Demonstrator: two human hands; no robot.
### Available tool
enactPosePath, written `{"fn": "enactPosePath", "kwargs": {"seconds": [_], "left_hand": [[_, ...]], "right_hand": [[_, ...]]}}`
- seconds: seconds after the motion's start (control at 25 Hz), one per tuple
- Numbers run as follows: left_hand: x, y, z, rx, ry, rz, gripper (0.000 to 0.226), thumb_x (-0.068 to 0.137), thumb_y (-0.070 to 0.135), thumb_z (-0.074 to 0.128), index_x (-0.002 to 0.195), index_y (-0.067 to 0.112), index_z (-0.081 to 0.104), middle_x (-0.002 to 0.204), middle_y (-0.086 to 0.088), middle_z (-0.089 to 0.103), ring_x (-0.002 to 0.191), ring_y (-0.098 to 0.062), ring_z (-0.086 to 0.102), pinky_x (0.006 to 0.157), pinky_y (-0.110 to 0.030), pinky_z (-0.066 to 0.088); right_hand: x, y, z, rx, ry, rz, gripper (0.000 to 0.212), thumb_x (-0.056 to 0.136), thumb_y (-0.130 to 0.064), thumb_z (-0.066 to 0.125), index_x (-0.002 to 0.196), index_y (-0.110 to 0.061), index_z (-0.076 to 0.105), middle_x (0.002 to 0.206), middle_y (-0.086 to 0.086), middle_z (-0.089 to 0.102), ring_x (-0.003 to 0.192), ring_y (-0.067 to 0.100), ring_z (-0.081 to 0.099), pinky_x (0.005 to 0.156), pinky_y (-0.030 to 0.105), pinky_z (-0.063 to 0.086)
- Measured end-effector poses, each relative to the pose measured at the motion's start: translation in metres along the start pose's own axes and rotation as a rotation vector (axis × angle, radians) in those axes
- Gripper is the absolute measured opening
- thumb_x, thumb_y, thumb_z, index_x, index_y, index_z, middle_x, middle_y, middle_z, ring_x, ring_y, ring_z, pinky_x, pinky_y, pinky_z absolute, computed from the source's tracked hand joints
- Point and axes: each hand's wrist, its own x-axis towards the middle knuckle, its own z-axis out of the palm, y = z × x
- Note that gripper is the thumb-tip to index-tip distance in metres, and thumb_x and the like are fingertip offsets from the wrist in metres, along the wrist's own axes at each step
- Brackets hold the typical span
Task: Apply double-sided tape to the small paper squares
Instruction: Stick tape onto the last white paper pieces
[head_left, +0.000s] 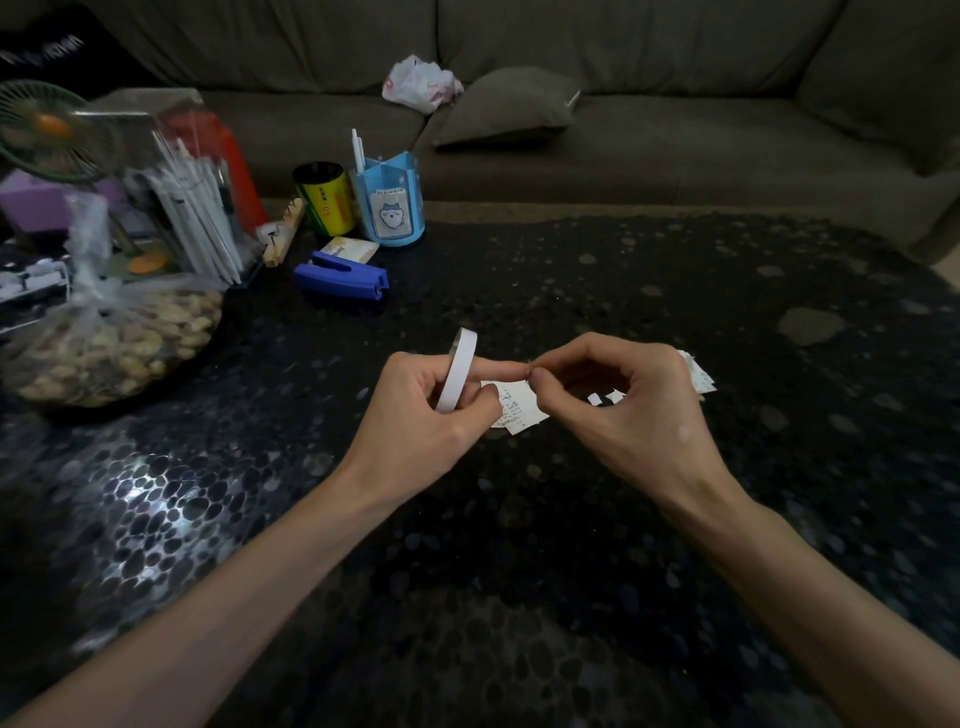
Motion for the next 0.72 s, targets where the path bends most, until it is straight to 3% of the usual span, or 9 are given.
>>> {"fn": "enactPosePath", "kwargs": {"seconds": [0.24, 0.32, 0.44, 0.72], "left_hand": [[0.0, 0.002, -0.001, -0.008, -0.026, 0.008, 0.032, 0.093, -0.009, 0.064, 0.104, 0.015, 0.082, 0.052, -0.015, 0.05, 0.044, -0.003, 0.042, 0.053, -0.005, 0.039], [0.001, 0.001, -0.003, -0.003, -0.037, 0.002, 0.031, 0.093, -0.007, 0.064, 0.104, 0.016, 0.082, 0.051, -0.011, 0.056, 0.045, -0.004, 0.045, 0.052, -0.007, 0.038], [0.005, -0.001, -0.008, 0.017, -0.078, -0.02, 0.028, 0.095, -0.005, 0.064, 0.107, 0.014, 0.081, 0.049, 0.013, 0.055, 0.045, -0.004, 0.048, 0.052, -0.008, 0.038], [0.008, -0.003, -0.013, 0.026, -0.102, -0.018, 0.03, 0.095, -0.002, 0.065, 0.105, 0.021, 0.082, 0.053, -0.002, 0.054, 0.049, -0.006, 0.047, 0.055, -0.011, 0.04]], "right_hand": [[0.0, 0.0, -0.001, -0.019, -0.003, 0.0, 0.006, 0.091, -0.016, 0.077, 0.094, -0.019, 0.081, 0.082, -0.011, 0.078, 0.08, 0.01, 0.075, 0.076, 0.032, 0.062], [0.0, -0.001, -0.002, -0.018, -0.022, 0.0, 0.006, 0.091, -0.019, 0.078, 0.097, -0.019, 0.081, 0.084, -0.011, 0.078, 0.082, 0.008, 0.076, 0.077, 0.03, 0.062], [0.001, -0.002, -0.002, -0.024, -0.015, -0.009, 0.007, 0.09, -0.021, 0.079, 0.097, -0.019, 0.082, 0.084, -0.012, 0.078, 0.081, 0.007, 0.076, 0.077, 0.031, 0.062], [0.002, -0.002, -0.003, -0.017, -0.028, -0.02, 0.006, 0.091, -0.018, 0.079, 0.096, -0.019, 0.082, 0.083, -0.011, 0.078, 0.08, 0.008, 0.076, 0.077, 0.028, 0.062]]}}
